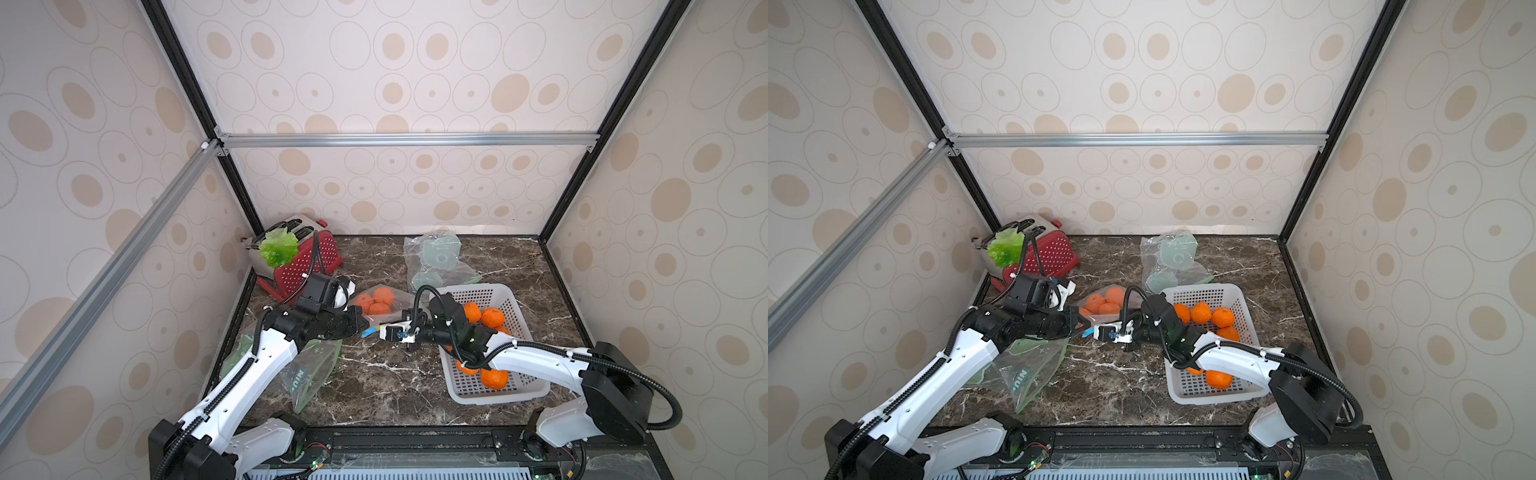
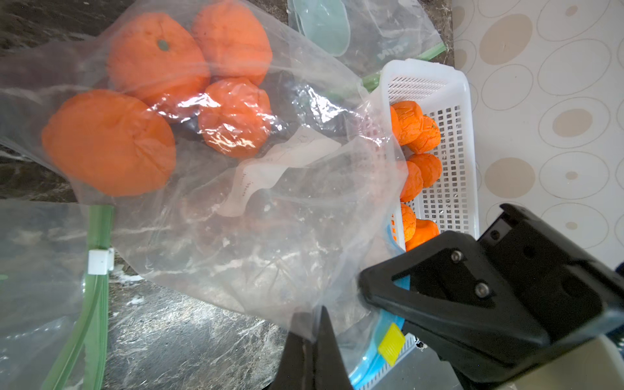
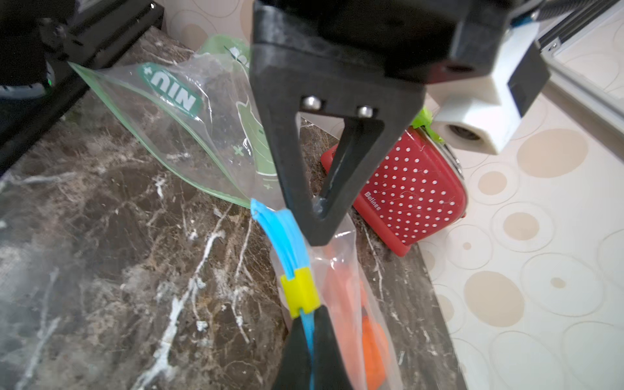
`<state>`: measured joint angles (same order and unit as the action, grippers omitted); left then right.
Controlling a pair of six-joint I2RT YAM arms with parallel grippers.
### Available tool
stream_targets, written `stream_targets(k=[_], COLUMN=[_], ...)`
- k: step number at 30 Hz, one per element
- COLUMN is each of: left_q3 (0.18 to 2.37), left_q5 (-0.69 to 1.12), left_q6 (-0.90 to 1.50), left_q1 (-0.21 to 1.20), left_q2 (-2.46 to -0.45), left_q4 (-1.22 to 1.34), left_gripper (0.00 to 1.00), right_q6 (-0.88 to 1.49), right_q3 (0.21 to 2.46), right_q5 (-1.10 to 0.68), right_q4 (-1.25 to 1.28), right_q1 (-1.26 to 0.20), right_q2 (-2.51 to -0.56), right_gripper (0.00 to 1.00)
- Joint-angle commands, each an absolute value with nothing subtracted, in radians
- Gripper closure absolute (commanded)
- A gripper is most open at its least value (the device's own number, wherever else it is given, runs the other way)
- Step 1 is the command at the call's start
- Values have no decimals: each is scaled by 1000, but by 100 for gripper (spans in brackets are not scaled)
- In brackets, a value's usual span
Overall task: Open the zip-top bag and take out the orange
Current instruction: Pick up the zipper food storage bag at the center of the board.
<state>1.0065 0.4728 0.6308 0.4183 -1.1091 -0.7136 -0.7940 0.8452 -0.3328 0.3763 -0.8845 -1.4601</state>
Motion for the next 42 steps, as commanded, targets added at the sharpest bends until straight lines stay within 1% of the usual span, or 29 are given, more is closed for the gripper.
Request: stream_targets(k=[1,2,3,5,6,8,10,12,15,17,20,22,25,27,33,36,40,42], left_q3=[1074,1092,1117,1163,1186,1202,1183,1129,1037,1019,1000,974,955,944,936,919,908,901], left_q5=[455,424,389,319,267,187,187,247,408,433,349,349,396,394,447,441,415,411], left_q6=[576,559,536,471,440,386,329,248,109,-3,-143,-207,-247,-252,-217,-201,-202,-202], left_q1=[406,405,402,403,403,403,402,403,405,406,405,411,436,444,444,445,445,444], left_q2=[-1076,-1071,-1062,-1042,-1026,-977,-908,-828,-724,-690,-668,-674,-715,-742,-801,-794,-768,-760], left_q4=[-795,-820,-850,-896,-918,-921,-877,-777,-643,-642,-644,-643,-592,-554,-507,-492,-494,-494], left_gripper=[98,77,59,37,30,22,14,14,12,14,16,18,22,25,36,48,82,96], right_q6=[-767,-738,-695,-638,-591,-496,-444,-384,-303,-288,-279,-278,-262,-263,-263,-265,-280,-296], right_q3=[899,919,945,1009,1052,1145,1216,1252,1294,1319,1339,1344,1352,1350,1358,1361,1360,1357], right_q5=[-332,-325,-325,-328,-316,-284,-322,-370,-459,-499,-518,-531,-545,-554,-582,-592,-584,-585], right_q4=[367,357,337,253,194,76,-21,-57,-87,-112,-142,-153,-160,-156,-171,-173,-199,-212], right_q1=[-888,-889,-889,-888,-889,-884,-869,-855,-832,-828,-827,-828,-828,-828,-827,-828,-827,-827], right_q2=[-1473,-1473,-1472,-1467,-1468,-1479,-1497,-1512,-1532,-1546,-1565,-1573,-1578,-1577,-1581,-1581,-1574,-1561], right_gripper=[100,100,100,100,100,100,100,100,100,100,100,100,100,100,100,100,100,100])
